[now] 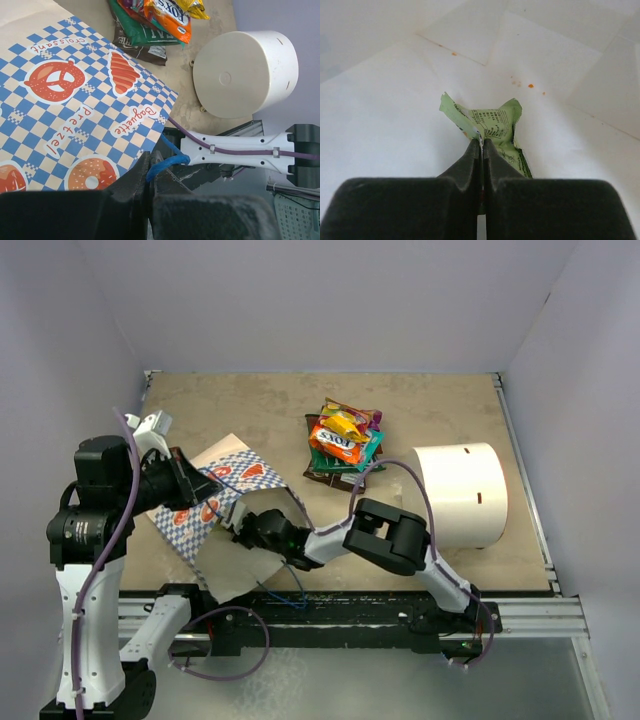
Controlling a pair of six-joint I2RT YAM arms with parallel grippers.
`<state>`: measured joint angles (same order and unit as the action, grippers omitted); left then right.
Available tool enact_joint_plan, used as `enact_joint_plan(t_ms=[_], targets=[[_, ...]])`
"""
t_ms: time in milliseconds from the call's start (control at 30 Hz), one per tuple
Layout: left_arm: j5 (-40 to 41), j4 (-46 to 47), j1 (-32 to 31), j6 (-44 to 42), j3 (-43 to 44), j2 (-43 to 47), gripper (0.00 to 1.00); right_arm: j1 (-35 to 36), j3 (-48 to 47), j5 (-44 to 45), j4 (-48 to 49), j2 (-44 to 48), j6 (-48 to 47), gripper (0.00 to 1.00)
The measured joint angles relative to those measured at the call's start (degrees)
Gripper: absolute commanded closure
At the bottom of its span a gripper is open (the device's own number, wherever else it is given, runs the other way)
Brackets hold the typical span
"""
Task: Take the snacks out of the paper bag
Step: Take out the snack from the paper bag, then place the snack at the center of the board, then adjust the paper bag at the center of the board.
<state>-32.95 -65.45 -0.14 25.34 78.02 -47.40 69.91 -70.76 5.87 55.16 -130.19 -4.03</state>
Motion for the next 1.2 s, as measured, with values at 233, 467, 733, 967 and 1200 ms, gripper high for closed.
enact_joint_plan(t_ms=[233, 467, 733, 967, 1200], targets=[[0.3, 0.3, 0.0, 0.0, 1.3, -1.3, 1.0, 0.0, 9.6, -6.3, 0.5, 10.4, -0.7, 1.0], [0.7, 2.1, 0.0, 1.0, 1.9, -2.3, 1.0, 0.0, 22.1, -13.0, -2.8, 29.4, -4.0, 1.0], [1.7, 4.8, 0.0, 3.3, 3.4, -2.9, 1.0, 0.0, 28.2, -11.0, -20.0, 61.4, -13.6, 1.0], [2.1, 7.8, 0.0, 6.7, 3.7, -3.2, 1.0, -2.9, 24.7, -1.1, -31.1, 76.7, -21.0, 1.0], [-0.4, 13.7, 0.0, 14.1, 8.0, -6.5, 1.0, -17.2, 19.1, 8.9, -34.5, 72.9, -20.9, 1.0]])
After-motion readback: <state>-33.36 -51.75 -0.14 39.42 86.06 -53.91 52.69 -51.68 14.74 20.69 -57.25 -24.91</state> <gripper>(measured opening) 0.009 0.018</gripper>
